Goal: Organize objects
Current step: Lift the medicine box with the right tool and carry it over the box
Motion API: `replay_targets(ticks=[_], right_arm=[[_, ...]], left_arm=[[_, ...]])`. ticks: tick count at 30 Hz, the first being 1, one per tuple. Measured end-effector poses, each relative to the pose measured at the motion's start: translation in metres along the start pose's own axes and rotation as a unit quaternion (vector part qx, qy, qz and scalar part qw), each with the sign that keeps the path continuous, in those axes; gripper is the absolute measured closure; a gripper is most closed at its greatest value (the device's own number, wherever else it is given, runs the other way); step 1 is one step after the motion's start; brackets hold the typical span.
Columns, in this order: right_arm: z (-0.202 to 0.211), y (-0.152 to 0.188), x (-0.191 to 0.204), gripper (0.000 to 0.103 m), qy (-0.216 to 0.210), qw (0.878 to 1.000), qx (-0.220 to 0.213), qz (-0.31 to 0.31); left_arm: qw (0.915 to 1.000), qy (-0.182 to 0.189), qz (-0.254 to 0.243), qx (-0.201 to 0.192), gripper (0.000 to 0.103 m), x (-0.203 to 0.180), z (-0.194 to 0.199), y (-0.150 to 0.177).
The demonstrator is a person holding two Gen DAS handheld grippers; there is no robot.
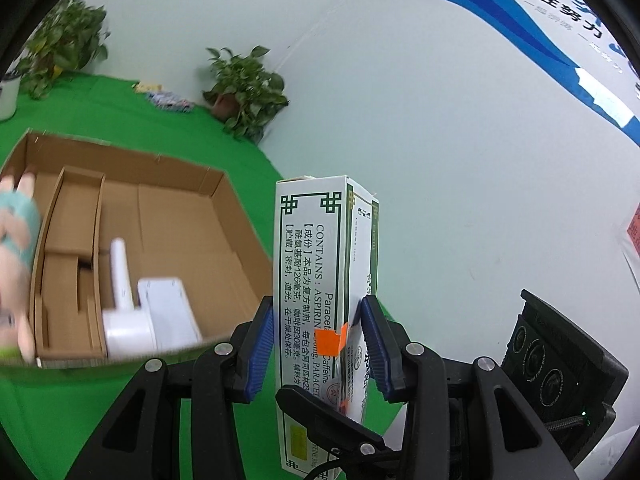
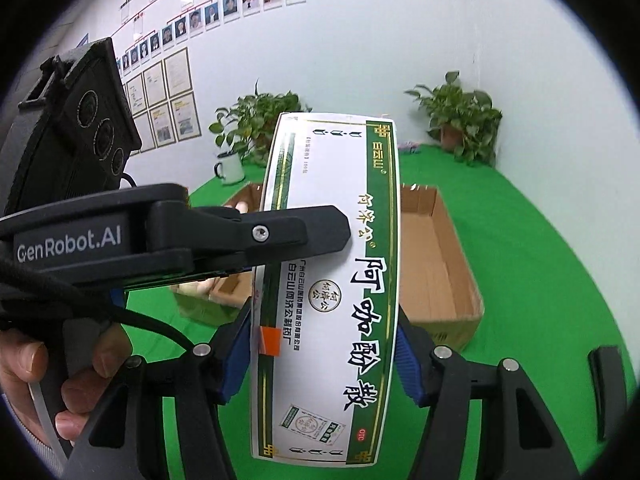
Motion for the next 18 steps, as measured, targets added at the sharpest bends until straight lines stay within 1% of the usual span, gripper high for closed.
replay_targets(ticks=[5, 9, 14, 16, 18], right_arm=[[-0.007, -0.028, -0.007, 0.043, 0.010, 1.000, -0.016, 0.001], [-0.018, -0.055, -0.014, 0.043, 0.013, 1.000, -0.016, 0.004], [-0.048, -0.092, -0.025, 0.043, 0.006, 1.000, 0.010, 0.004], [-0.061, -0.102, -0.031, 0.043, 0.003, 1.000, 0.017, 0.000], [-0.080, -0.106, -0.042, 0.043, -0.006, 0.999, 0.038, -0.017]], left_arm=[[0.9999, 0.003, -0.013, -0.001, 0.063, -0.010, -0.002, -0.040], [0.9999, 0.003, -0.013, 0.005, 0.063, -0.008, -0.012, -0.078], [0.9998, -0.007, 0.000, 0.020, 0.063, 0.009, -0.035, -0.123], [0.9993, -0.016, 0.006, 0.034, 0.063, 0.019, -0.049, -0.134], [0.9984, -0.026, 0.017, 0.047, 0.063, 0.031, -0.064, -0.138]])
Point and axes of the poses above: each gripper's, at about its wrist camera, not at the fingertips, and z roughly against the way its jaws point, x to its left, y to its underside, the point moved 5 cm from there along -z, roughly the way its jaws point, and after that the axes turned 3 degrees about -z, right-handed, at the moved point
